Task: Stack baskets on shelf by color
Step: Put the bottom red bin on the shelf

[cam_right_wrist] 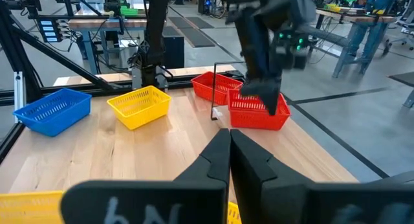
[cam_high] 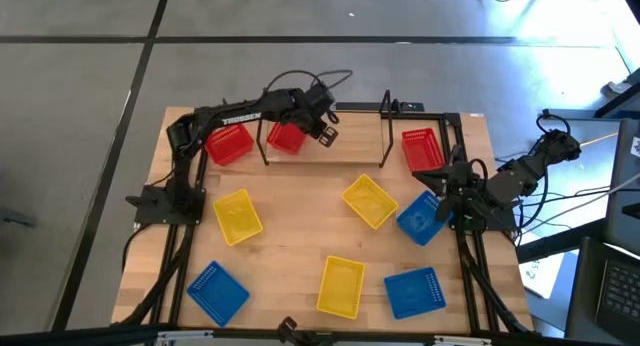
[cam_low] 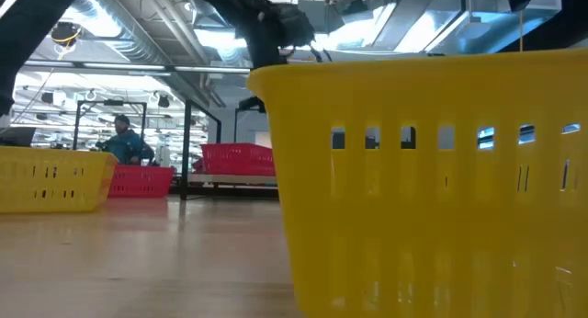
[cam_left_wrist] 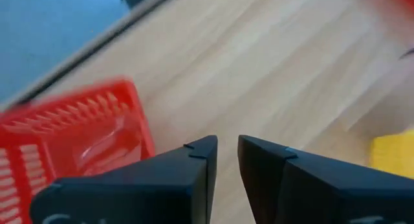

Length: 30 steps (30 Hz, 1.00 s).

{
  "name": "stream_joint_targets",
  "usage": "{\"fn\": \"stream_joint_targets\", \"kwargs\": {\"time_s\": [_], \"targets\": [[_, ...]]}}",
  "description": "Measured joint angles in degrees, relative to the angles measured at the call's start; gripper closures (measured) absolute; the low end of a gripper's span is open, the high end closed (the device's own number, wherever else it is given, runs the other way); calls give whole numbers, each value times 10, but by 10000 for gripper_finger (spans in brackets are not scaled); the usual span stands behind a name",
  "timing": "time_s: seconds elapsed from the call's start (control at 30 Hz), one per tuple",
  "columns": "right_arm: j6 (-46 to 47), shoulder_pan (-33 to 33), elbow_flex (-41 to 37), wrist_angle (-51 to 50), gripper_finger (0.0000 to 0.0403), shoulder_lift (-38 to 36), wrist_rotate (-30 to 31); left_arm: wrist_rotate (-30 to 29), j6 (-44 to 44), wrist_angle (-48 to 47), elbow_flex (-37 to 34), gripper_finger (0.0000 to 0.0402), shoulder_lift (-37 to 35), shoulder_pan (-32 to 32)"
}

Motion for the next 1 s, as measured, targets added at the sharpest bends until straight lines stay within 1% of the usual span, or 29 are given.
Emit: {"fn": "stream_joint_targets", "kwargs": {"time_s": [0.23, 0.37, 0.7, 0.87, 1.0], "targets": [[0, 0, 0, 1, 391, 0, 0, -9, -2, -1, -1, 381, 40, 0], [0, 0, 0, 1, 391, 0, 0, -62, 10, 0, -1, 398, 44, -2], [0, 0, 0, 1, 391, 0, 0, -145, 13, -5, -1, 400, 44, 3], [0, 0, 0, 1, 391, 0, 0, -165, 13, -7, -1, 401, 44, 5], [-28, 0, 0, 1, 391, 0, -1, -179, 23, -3, -1, 401, 44, 4]]}}
